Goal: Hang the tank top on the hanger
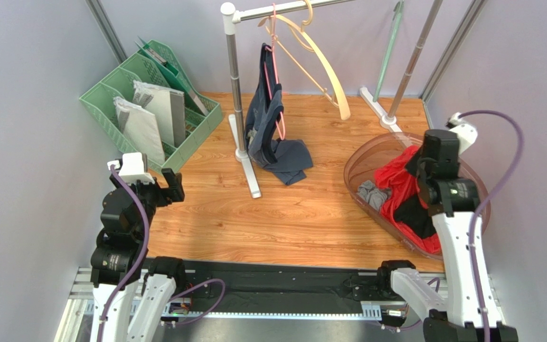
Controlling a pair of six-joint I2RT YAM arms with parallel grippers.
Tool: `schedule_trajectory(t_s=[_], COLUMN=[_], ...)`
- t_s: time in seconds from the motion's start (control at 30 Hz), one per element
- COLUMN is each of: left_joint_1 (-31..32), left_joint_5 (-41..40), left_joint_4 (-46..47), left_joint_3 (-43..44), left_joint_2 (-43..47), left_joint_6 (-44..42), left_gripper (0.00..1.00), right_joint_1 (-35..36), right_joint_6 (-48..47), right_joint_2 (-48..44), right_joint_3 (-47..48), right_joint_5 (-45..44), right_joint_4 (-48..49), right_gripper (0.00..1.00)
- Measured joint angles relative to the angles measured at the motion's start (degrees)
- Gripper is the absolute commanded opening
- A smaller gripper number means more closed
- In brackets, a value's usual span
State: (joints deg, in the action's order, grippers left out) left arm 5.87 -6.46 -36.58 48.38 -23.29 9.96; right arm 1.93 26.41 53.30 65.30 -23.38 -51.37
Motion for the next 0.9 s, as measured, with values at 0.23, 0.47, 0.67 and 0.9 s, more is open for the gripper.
schedule_trajectory(t_s=[0.23,0.47,0.67,0.9], left_joint_1=[0.0,0.0,0.0,0.0], left_joint_5=[0.9,1.7,1.9,1.9], left_joint_4=[0.1,0.3,0.4,0.4], left_joint_3=[0.0,0.0,0.0,0.0], left_joint_2=[0.0,-0.2,-0.2,-0.2], left_joint_6=[0.0,0.0,0.0,0.0], left_gripper=[0.99,0.99,0.99,0.99], right_joint_1=[-0.2,-0.1,-0.2,-0.2], right_joint_6=[-3.6,-9.2,-12.1,-11.5], right_joint_2=[-1.9,4.2,16.8,21.4], right_joint_3=[22.7,43.7,61.8,65.4], right_joint_5=[0.4,7.4,8.2,17.7], right_joint_4=[-4.9,-7.0,-9.2,-9.4], right_gripper=[0.0,0.0,0.0,0.0])
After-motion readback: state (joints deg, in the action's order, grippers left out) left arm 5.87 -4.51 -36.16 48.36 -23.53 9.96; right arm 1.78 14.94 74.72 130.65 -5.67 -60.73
